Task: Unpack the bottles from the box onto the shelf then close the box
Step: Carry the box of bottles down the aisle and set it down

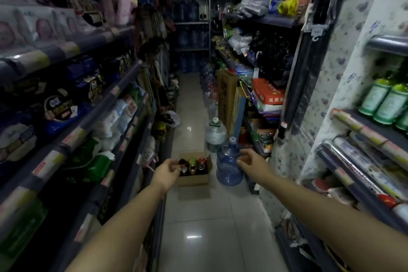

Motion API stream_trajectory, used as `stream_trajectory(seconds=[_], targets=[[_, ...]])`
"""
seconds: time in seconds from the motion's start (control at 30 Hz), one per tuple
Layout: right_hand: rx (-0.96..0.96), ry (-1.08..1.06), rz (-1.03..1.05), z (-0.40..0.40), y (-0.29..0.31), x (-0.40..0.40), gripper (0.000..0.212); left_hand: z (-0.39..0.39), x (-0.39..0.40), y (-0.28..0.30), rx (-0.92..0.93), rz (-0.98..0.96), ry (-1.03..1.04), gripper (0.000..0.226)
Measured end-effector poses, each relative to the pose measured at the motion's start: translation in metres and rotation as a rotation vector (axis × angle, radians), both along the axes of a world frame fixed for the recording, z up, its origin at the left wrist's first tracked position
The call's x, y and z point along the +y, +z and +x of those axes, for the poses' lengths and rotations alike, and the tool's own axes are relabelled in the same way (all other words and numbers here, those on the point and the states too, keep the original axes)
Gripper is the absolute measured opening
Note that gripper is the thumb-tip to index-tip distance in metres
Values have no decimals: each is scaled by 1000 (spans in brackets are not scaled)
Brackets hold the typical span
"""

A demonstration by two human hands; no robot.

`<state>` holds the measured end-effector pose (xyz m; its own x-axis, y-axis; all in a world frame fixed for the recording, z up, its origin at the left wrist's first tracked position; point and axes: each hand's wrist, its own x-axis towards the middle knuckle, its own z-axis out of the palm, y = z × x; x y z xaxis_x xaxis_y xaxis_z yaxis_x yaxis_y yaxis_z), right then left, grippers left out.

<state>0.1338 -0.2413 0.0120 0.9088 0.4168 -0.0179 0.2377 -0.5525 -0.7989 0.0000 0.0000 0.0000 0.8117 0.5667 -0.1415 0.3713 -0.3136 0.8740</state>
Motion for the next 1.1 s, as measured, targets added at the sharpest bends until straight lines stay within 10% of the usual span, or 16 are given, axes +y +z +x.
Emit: stream_trajectory(seconds=[1.1], targets=[[296, 215, -156, 428, -136, 272, 40, 405, 244, -135, 269, -71, 177, 38]])
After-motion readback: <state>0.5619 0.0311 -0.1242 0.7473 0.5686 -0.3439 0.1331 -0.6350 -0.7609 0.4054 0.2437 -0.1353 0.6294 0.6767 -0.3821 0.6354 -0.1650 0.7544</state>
